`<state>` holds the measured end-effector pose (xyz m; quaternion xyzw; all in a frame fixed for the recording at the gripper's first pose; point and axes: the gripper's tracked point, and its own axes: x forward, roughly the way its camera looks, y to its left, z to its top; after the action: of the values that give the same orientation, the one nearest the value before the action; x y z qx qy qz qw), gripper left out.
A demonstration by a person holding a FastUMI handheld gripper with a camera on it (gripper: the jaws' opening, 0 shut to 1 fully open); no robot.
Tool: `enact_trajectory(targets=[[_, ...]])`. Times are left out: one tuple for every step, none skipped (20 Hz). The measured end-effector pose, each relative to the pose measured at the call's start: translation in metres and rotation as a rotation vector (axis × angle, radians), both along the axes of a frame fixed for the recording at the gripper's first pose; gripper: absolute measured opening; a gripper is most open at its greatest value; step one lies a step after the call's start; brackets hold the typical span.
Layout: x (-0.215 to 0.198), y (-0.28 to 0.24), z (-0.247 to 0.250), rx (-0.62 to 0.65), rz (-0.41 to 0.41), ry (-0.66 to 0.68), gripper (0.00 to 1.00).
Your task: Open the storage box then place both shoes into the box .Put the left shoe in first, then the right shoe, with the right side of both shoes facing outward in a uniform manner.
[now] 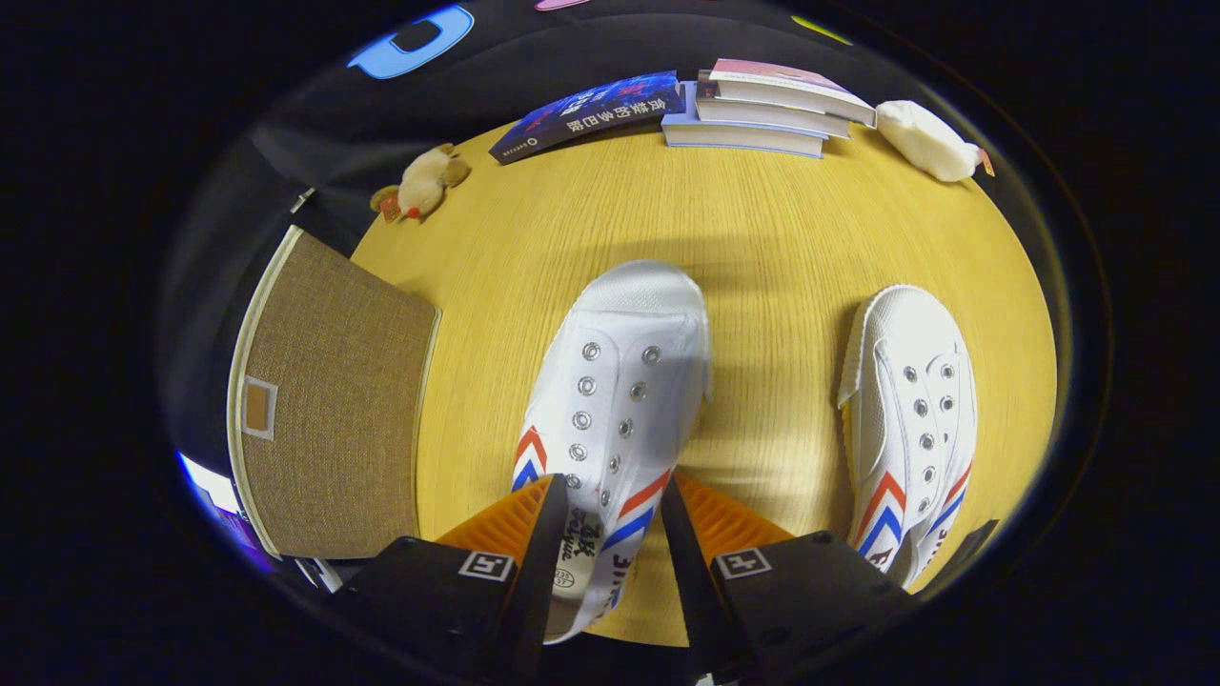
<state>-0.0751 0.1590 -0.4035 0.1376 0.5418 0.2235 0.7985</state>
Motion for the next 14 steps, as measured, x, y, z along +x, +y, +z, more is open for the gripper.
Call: enact_trajectory(targets=[[0.000, -0.001, 0.001, 0.005, -0.004, 0.009, 0.55], [0.000, -0.004, 0.002, 0.009, -0.014, 0.022, 0.49], [0.002, -0.008, 0.004, 0.020, -0.047, 0.034, 0.43], [-0.001, -0.009, 0.001, 0.038, -0.074, 0.058, 0.32], [0.000, -0.010, 0.003, 0.057, -0.103, 0.067, 0.20], [0.001, -0.010, 0.002, 0.070, -0.122, 0.066, 0.12], [0.000, -0.012, 0.004, 0.063, -0.127, 0.055, 0.11], [0.000, -0.013, 0.005, 0.047, -0.122, 0.039, 0.11], [-0.002, -0.015, 0.009, 0.031, -0.115, 0.023, 0.11], [-0.003, -0.017, 0.019, 0.030, -0.103, 0.011, 0.08], [-0.004, -0.016, 0.028, 0.038, -0.096, 0.002, 0.08], [-0.003, -0.015, 0.039, 0.053, -0.101, -0.005, 0.08], [-0.001, -0.013, 0.052, 0.074, -0.109, -0.015, 0.08], [0.001, -0.012, 0.065, 0.094, -0.118, -0.024, 0.08]])
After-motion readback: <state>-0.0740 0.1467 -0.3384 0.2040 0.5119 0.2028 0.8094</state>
